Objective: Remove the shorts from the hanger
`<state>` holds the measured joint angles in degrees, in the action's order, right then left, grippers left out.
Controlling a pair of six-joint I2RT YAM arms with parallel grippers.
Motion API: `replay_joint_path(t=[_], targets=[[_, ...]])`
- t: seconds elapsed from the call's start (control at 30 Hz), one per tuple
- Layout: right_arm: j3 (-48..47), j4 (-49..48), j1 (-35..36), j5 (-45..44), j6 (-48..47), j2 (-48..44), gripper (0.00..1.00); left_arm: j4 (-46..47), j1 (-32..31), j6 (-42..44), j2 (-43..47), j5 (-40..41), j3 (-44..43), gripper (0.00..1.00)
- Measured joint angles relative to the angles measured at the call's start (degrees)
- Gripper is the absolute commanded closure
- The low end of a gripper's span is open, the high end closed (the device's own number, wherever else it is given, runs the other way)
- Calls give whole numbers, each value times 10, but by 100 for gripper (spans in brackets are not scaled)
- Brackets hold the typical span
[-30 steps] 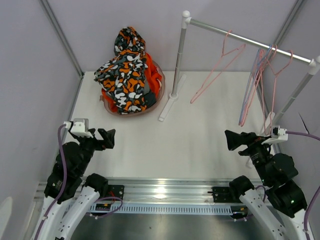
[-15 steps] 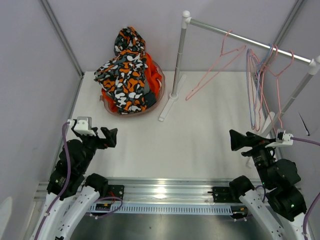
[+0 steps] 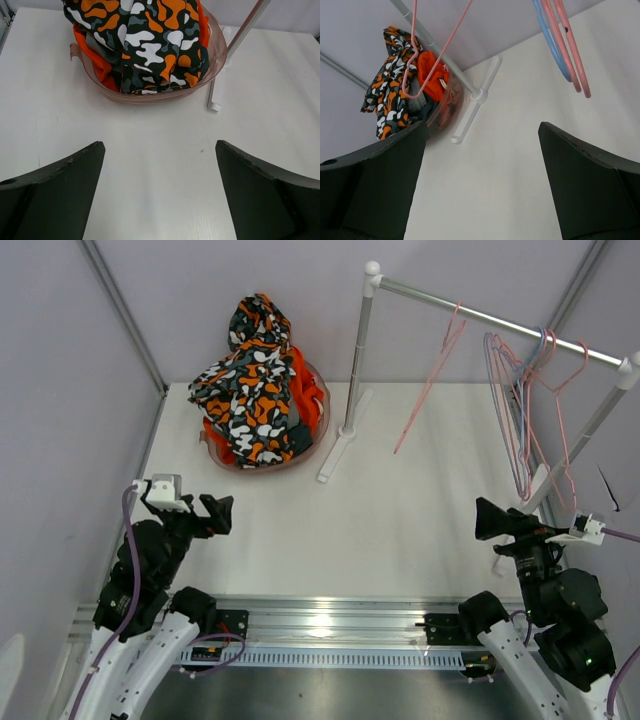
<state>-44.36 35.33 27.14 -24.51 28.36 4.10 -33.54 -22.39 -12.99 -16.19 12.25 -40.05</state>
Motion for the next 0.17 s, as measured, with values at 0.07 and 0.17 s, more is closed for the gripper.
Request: replay_joint_path(t=[0.07, 0.17], targets=[[0, 0, 0, -6, 5, 0, 0, 0, 0, 0, 3, 3, 0, 1], [0, -1, 0, -7, 8, 0, 1, 0, 0, 0, 5, 9, 0, 1]])
